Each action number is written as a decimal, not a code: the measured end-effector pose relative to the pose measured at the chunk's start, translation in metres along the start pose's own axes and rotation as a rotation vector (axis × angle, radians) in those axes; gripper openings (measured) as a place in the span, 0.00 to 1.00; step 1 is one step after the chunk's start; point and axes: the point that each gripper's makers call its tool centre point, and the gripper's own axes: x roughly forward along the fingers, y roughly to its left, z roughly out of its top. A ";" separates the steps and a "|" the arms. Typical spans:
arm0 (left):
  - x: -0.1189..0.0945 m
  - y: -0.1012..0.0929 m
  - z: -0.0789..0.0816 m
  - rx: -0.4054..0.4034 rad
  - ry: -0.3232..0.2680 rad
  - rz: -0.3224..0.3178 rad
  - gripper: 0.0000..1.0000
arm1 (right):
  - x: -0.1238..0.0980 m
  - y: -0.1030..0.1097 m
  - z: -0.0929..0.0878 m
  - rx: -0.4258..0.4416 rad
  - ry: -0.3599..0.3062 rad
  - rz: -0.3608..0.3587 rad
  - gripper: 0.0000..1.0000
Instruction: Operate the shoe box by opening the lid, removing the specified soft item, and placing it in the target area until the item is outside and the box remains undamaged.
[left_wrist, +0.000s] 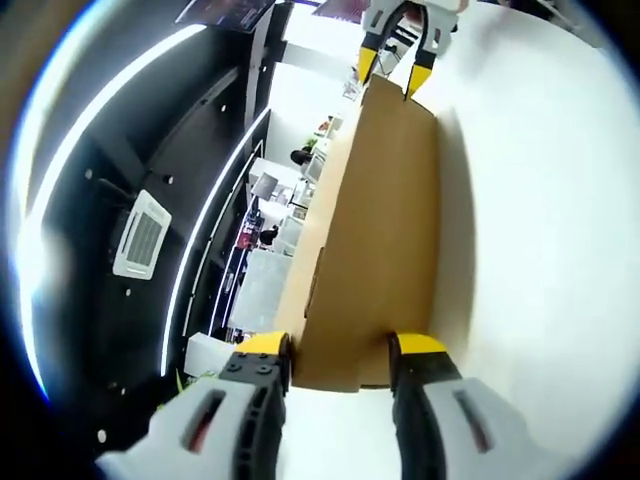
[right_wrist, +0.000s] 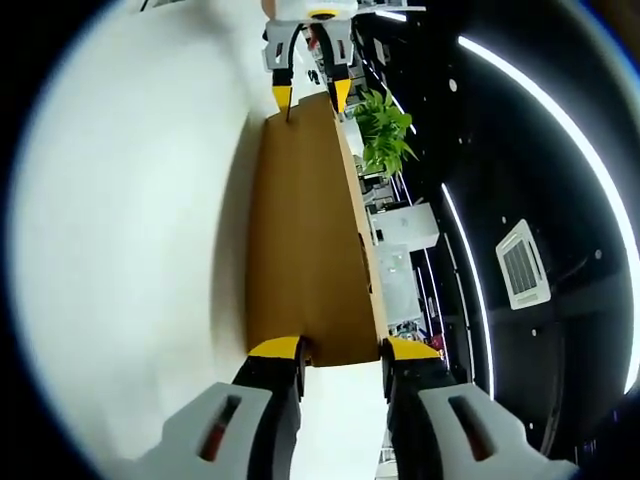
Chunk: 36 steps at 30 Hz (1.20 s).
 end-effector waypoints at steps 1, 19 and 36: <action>0.000 0.000 0.000 0.000 0.000 0.000 0.39 | 0.000 0.000 0.000 0.000 0.000 -0.001 0.30; -0.004 0.005 0.002 -0.020 -0.011 0.006 0.32 | -0.001 -0.001 0.001 -0.007 0.006 -0.016 0.28; -0.005 0.004 0.003 0.006 -0.004 0.018 0.31 | -0.002 -0.001 0.003 -0.011 0.010 -0.016 0.28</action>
